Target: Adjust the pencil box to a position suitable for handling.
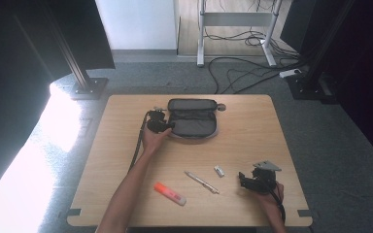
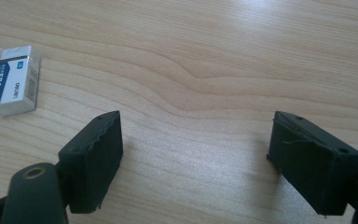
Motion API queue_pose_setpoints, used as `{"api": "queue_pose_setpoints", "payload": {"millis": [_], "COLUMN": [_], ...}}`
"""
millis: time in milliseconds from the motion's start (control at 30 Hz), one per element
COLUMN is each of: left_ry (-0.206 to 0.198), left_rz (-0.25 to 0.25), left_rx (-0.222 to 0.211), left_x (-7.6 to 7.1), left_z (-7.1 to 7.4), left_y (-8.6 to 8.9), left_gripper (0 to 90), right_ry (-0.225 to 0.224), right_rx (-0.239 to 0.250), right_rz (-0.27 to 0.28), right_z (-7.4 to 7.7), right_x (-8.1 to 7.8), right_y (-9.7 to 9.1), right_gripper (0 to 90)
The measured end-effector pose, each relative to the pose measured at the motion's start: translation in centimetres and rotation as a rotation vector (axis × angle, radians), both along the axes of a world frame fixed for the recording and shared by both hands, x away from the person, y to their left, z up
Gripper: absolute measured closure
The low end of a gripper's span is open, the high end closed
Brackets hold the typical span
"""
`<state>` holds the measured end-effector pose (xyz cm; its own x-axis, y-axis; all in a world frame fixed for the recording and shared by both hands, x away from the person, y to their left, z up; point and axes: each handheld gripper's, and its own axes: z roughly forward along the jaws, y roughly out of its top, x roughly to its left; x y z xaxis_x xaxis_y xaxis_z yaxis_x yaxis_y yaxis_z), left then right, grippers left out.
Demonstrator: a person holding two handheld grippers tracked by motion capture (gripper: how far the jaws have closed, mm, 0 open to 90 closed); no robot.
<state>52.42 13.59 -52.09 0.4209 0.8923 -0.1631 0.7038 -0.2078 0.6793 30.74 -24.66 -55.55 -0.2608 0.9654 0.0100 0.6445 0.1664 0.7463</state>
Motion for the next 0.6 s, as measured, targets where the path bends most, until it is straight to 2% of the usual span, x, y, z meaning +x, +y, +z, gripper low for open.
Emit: {"api": "queue_pose_setpoints", "payload": {"millis": [133,267,333,467,500,600], "left_ry": [0.008,0.006,0.008,0.010,0.014,0.012], "left_rz": [-0.001,0.005,0.003,0.007,0.008,0.014], "left_rx": [-0.002,-0.017,-0.023,-0.026,-0.021,-0.015], "left_x": [0.2,0.3,0.4,0.4,0.4,0.4], "left_z": [-0.4,-0.6,-0.7,-0.8,-0.8,-0.8], "left_y": [-0.1,0.0,0.2,0.3,0.4,0.2], "left_gripper": [58.8,61.8,64.2,66.5,66.7,67.2], "right_ry": [-0.001,-0.010,-0.020,-0.049,-0.069,-0.078], "right_rx": [0.000,0.005,-0.007,0.008,0.011,0.015], "right_rz": [-0.003,-0.006,-0.001,0.016,0.027,0.036], "right_z": [0.0,0.1,0.5,1.6,2.3,2.8], "right_x": [-0.1,0.2,0.6,1.0,1.3,2.0], "right_y": [0.1,0.3,0.5,0.7,0.9,1.1], "right_gripper": [19.8,25.8,28.0,29.6,30.1,30.6]}}
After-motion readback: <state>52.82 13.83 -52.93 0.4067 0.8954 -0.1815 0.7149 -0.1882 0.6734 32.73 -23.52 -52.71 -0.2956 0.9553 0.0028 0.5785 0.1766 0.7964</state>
